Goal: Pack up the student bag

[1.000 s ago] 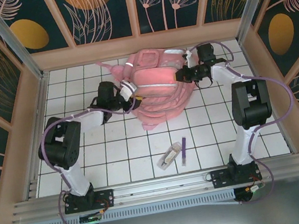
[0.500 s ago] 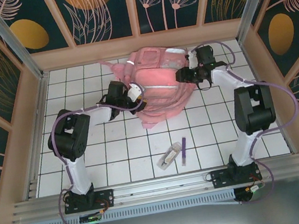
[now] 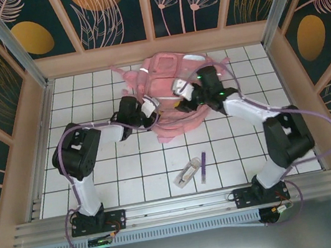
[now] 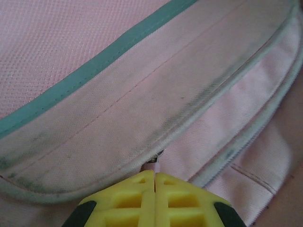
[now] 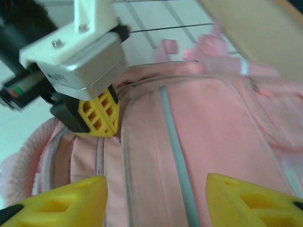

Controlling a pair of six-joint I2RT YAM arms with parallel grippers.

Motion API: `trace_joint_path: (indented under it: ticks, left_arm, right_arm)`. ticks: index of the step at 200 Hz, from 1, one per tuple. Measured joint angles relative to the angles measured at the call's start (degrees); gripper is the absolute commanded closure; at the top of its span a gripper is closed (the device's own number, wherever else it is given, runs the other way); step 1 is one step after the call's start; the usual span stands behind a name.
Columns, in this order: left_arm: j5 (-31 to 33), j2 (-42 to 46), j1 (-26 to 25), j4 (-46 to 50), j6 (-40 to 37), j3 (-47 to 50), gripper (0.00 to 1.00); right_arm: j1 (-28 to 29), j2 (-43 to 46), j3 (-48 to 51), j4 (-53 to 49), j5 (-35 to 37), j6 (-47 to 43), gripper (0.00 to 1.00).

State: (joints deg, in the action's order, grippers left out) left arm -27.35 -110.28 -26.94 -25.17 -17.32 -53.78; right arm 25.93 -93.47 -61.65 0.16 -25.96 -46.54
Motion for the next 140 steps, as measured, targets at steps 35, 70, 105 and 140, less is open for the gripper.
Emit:
trace_joint_path:
  ticks: [35, 70, 105, 140]
  left_arm:
    - [-4.2, 6.4, -0.2, -5.8, 4.7, 11.6, 1.00]
    - [-5.7, 12.7, -0.3, -5.6, 7.4, 18.0, 1.00]
    - [-6.9, 14.8, -0.4, -2.5, 7.5, 18.0, 1.00]
    - [-6.9, 15.4, -0.4, -1.0, 7.1, 18.0, 0.96]
  right_arm:
    - [3.9, -8.9, -1.0, 0.1, 3.7, -12.0, 0.43]
    - [4.5, -10.9, -1.7, -2.6, 2.9, -16.9, 0.43]
    - [5.0, -10.9, -2.1, -4.1, 3.0, -19.2, 0.42]
    - [5.9, -10.5, -3.0, -7.3, 3.2, -19.5, 0.41]
